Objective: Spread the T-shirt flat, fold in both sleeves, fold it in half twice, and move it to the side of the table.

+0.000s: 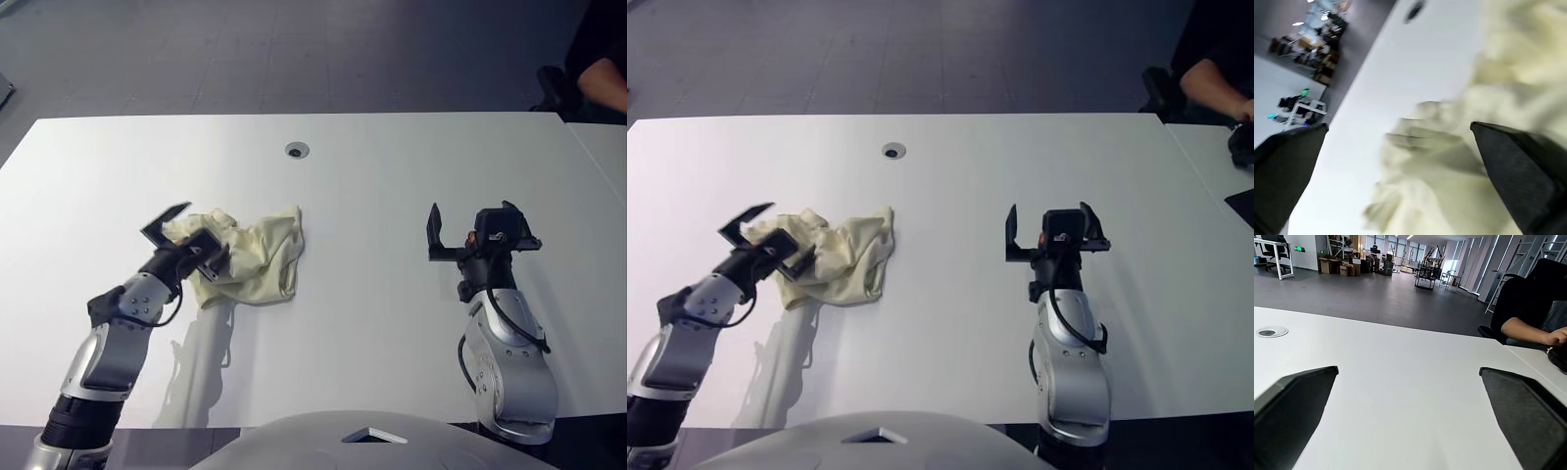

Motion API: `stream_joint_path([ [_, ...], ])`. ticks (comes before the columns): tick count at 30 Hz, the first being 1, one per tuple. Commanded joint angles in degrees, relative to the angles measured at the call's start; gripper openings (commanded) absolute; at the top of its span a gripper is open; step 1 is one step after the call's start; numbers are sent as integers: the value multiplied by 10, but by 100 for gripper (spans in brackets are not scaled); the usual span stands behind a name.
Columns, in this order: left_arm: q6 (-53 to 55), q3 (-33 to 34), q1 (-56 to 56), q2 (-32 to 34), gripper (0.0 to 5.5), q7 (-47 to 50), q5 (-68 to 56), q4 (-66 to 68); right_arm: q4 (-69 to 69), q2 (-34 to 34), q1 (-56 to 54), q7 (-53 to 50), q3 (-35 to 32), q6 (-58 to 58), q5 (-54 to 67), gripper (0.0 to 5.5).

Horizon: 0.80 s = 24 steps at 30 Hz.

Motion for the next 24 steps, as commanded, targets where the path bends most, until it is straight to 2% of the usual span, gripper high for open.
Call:
stream_joint_path([
  [1,31,-30,29,-8,540,-35,-1,-36,3,-3,-9,1,0,7,-1,536],
  [5,91,-42,41,-33,540,-50,-18,-94,0,2,-5,-3,4,7,-3,536],
  [9,193,-59,31,-91,540,-56,-57,-164,-1,4,-4,-6,6,7,-4,536],
  [16,309,-88,13,-154,540,-36,-87,-238,8,-3,-13,0,4,-1,-1,536],
  [19,345,-53,-16,-161,540,-48,-124,-262,9,-5,-13,3,1,-3,0,536],
  [24,444,86,-172,-129,540,-122,-257,-234,12,-4,-11,0,-1,-9,-1,536],
])
